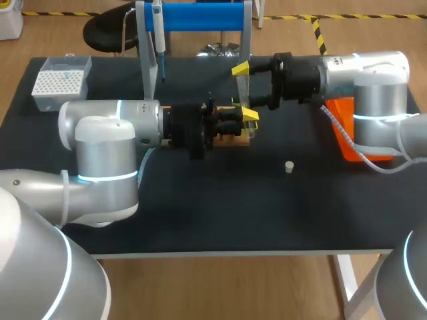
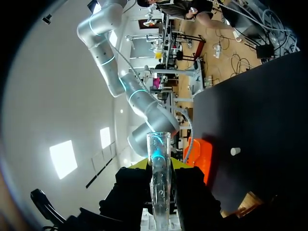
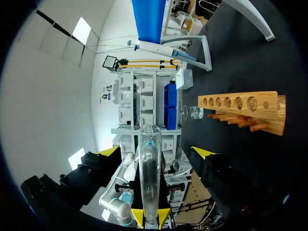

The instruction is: Invert the test tube, pick up the pipette, mount the tip to pipette, aspirate from beaker and dispense into the tube, eject the tip, return the pipette, and cap with the stopper.

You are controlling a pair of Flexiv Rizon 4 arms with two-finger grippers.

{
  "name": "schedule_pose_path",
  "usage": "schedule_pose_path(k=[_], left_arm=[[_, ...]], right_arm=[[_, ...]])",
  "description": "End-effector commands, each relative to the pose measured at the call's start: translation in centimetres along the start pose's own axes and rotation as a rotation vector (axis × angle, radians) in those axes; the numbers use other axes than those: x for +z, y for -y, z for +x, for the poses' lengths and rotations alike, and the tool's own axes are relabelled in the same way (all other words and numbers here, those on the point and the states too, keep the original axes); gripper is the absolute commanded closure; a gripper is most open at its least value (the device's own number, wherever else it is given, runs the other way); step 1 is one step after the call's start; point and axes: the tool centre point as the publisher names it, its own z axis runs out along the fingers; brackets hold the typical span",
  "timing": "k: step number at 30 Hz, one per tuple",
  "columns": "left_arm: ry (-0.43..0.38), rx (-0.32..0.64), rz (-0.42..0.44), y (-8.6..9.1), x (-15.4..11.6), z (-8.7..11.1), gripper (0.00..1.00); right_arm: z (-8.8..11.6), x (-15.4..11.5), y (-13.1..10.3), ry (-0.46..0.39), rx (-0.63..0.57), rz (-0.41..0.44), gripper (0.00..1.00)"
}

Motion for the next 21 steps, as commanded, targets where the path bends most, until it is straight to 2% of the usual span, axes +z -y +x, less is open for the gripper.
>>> schedule_pose_path(k=[1,7,9,14,18,21], left_arm=[[-0.002,0.0,0.002,-0.1,0.0,0.0,1.0],[-0.002,0.0,0.002,-0.1,0.0,0.0,1.0],[-0.002,0.0,0.002,-0.1,0.0,0.0,1.0],[-0.002,0.0,0.002,-0.1,0.0,0.0,1.0],[-0.002,0.0,0.002,-0.1,0.0,0.0,1.0],[-0.002,0.0,0.002,-0.1,0.0,0.0,1.0]], right_arm=[[0.0,0.0,0.0,0.001,-0.001,-0.001,0.0],[0.0,0.0,0.0,0.001,-0.001,-0.001,0.0],[1.3,-1.4,0.5,-0.024,-0.072,-0.02,0.0],[2.9,-5.6,1.4,-0.046,-0.249,-0.089,0.0],[3.1,-8.8,2.3,-0.016,-0.427,-0.122,0.0],[2.6,-10.2,2.8,0.045,-0.541,-0.136,0.0]])
